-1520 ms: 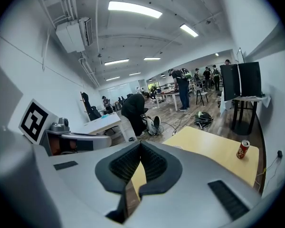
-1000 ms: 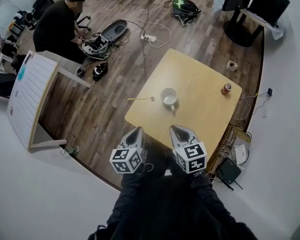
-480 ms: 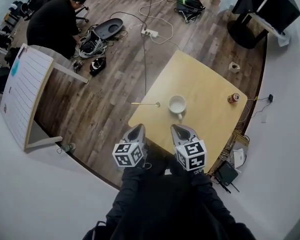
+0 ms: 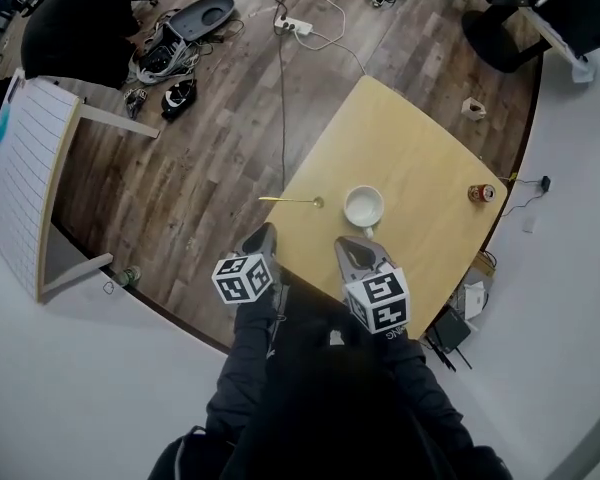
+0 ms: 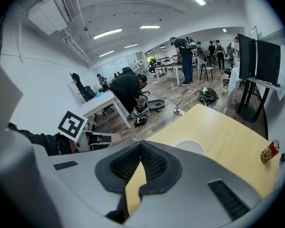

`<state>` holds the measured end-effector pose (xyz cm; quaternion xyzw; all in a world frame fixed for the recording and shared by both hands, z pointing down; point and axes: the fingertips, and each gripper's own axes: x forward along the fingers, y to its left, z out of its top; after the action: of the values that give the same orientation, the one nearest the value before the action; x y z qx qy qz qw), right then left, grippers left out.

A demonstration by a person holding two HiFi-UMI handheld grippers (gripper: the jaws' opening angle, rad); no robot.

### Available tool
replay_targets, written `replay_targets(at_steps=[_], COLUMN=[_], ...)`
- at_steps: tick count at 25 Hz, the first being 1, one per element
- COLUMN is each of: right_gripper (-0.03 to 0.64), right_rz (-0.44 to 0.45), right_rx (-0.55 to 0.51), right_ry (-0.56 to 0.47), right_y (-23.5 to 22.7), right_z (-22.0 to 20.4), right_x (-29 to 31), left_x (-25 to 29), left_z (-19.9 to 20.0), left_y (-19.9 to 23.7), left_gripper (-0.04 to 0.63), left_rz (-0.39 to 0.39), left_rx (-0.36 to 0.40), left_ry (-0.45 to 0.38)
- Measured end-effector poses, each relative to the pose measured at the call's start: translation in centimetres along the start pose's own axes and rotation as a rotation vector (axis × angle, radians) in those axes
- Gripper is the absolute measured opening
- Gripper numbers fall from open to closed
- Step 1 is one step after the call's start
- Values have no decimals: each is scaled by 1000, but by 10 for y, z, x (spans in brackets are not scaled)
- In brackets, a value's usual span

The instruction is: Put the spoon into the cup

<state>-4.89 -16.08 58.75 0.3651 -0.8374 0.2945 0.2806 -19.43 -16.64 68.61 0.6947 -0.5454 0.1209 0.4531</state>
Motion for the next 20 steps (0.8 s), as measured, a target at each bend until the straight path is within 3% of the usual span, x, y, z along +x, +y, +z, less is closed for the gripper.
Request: replay_targets(at_steps=[5,15,20], right_gripper=[21,21,21], right_rz=[-1,46,49], right_rx=[13,13,9], right_ry=[47,105,128], right_y=[-17,-21,-22], right_z=[5,17,19], right_x=[36,104,121], left_x=[35,76,87], left_z=[10,15,12], left_y=[30,77,96], left_gripper=[35,37,128], left_rz=[14,37,15], left_rx=[10,-41,-99], left_ry=[53,109,132])
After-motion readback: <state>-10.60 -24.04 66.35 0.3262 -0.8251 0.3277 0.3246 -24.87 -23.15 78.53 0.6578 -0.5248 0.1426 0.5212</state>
